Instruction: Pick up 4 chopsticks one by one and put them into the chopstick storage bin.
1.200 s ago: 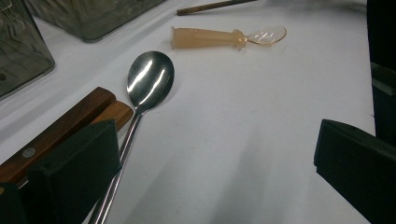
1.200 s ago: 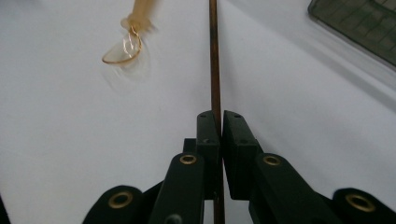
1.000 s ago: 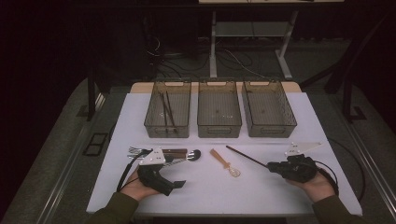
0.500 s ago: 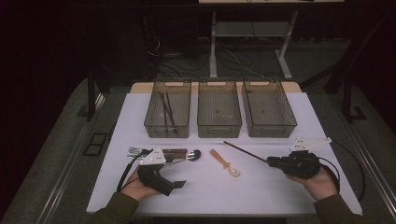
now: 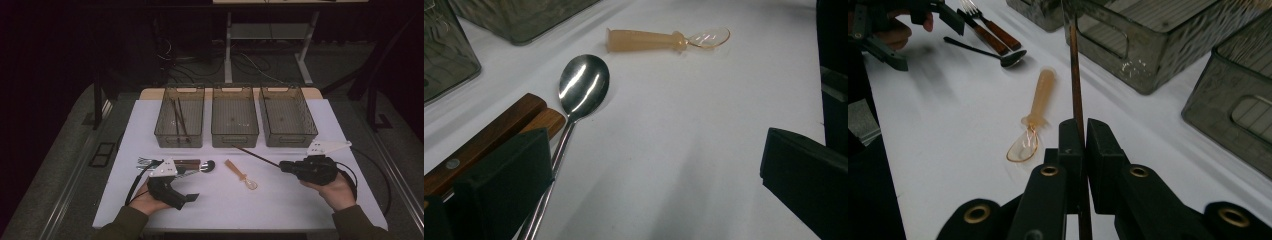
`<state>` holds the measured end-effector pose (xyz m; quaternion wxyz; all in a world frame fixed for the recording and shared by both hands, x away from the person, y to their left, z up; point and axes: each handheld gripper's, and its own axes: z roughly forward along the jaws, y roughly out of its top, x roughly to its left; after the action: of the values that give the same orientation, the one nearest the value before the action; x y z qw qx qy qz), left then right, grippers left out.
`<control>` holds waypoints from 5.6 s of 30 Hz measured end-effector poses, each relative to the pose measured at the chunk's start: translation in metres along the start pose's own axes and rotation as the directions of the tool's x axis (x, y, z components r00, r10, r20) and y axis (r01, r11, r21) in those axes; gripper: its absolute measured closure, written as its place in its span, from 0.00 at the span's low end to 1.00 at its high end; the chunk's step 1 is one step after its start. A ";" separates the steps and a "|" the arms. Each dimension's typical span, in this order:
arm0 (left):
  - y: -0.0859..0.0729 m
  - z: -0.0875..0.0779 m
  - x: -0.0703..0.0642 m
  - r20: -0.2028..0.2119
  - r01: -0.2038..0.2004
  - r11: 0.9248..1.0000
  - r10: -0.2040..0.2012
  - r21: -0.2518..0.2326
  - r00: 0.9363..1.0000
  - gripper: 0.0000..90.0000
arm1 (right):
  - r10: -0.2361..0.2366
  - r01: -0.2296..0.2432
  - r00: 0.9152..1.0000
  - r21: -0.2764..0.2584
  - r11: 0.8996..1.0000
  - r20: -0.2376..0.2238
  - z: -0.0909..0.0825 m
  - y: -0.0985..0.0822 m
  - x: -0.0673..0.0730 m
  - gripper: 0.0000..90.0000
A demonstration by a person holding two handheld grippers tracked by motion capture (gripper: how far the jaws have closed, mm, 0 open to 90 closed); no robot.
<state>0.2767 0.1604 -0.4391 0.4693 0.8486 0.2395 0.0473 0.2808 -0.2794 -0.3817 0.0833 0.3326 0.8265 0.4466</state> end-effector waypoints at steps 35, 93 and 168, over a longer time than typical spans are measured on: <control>0.000 0.000 0.000 0.001 -0.001 1.000 0.001 -0.008 1.000 0.00 | -0.015 0.013 1.000 -0.090 0.996 -0.013 0.037 0.059 0.004 0.95; 0.001 0.000 -0.001 0.004 -0.018 1.000 0.018 -0.012 1.000 0.00 | -0.011 0.017 0.993 -0.054 0.998 0.116 0.196 0.196 0.015 0.95; 0.001 -0.001 0.000 -0.006 -0.018 1.000 0.018 -0.009 1.000 0.00 | -0.037 0.044 0.997 0.101 0.994 -0.063 0.223 0.159 0.035 0.99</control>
<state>0.2766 0.1606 -0.4374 0.4721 0.8484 0.2329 0.0552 0.4263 -0.0445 -0.3812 0.0498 0.3057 0.8571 0.4117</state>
